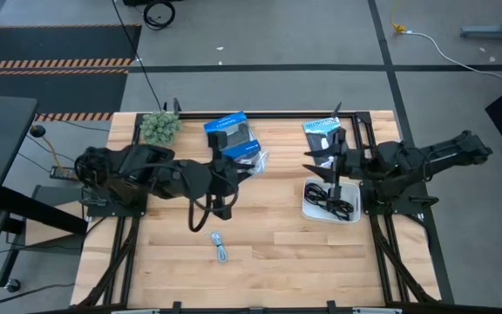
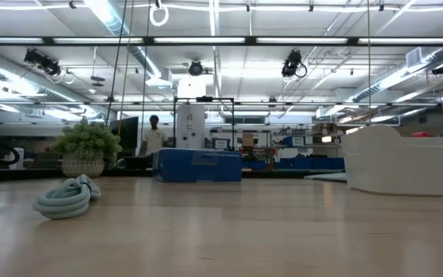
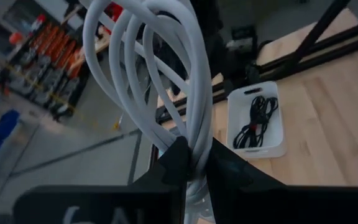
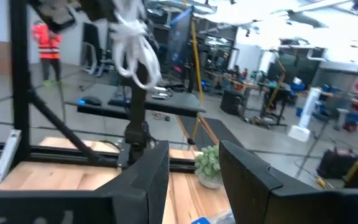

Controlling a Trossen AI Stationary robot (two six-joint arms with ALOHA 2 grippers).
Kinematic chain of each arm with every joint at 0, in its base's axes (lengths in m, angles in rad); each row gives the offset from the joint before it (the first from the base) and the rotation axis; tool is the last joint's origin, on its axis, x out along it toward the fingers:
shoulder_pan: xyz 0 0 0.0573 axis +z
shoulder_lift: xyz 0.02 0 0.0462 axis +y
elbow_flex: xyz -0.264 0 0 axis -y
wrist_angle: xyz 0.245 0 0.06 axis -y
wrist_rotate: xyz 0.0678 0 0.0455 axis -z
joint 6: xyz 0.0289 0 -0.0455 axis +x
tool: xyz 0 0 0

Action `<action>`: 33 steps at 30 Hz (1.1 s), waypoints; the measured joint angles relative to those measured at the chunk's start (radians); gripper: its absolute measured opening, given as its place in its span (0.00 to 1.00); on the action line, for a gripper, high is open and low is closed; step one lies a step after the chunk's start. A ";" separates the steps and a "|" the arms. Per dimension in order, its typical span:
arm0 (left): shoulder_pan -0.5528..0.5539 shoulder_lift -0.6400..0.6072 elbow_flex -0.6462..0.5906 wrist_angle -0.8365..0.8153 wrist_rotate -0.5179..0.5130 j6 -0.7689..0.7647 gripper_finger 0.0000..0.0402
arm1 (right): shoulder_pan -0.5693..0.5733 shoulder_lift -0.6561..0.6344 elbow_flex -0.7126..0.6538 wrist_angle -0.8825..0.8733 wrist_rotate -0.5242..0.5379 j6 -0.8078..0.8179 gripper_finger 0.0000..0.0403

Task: Pick and place USB-C Cables
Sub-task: Put the white USB cable into the white bin

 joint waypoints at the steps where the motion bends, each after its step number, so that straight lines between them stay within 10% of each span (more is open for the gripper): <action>1: 0.002 -0.002 0.001 0.009 0.011 0.025 0.11 | 0.002 0.019 0.013 0.002 0.016 0.002 0.36; 33: 0.117 -0.102 0.000 0.279 0.222 0.018 0.11 | -0.004 0.566 1.014 -0.400 -0.125 -0.130 0.67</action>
